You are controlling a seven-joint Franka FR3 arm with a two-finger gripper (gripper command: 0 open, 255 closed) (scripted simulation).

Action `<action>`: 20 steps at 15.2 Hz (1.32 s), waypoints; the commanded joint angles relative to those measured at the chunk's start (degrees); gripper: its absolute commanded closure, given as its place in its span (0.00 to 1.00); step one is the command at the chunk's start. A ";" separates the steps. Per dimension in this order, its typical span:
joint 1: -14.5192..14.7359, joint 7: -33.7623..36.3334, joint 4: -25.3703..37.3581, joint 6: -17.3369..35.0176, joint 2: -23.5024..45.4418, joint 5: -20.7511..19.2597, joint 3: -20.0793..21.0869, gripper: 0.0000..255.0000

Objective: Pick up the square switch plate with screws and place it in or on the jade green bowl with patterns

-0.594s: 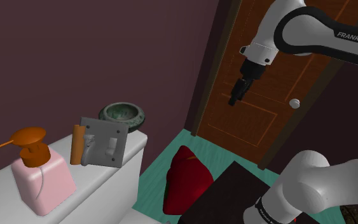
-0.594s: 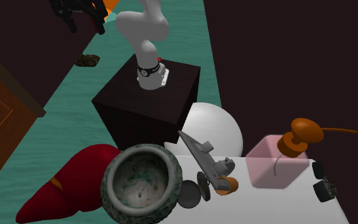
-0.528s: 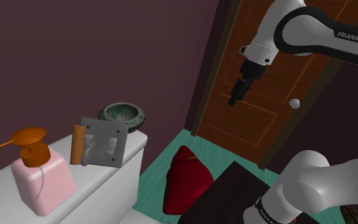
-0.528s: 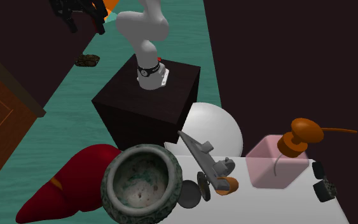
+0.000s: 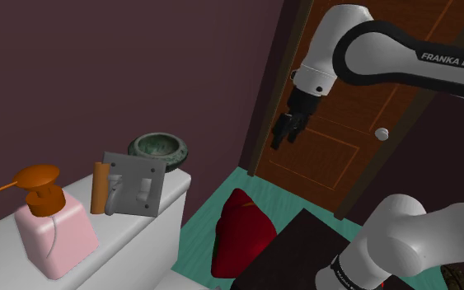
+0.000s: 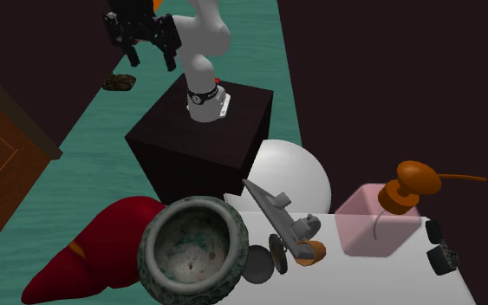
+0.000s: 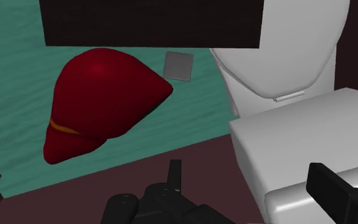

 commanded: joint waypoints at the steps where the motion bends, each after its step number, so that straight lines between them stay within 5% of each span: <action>1: 0.36 4.11 0.22 1.74 1.72 1.95 2.69 0.00; 12: 0.43 25.02 6.79 12.56 16.82 7.61 16.63 0.00; 20: -0.90 42.12 17.55 19.60 33.34 3.37 25.97 0.00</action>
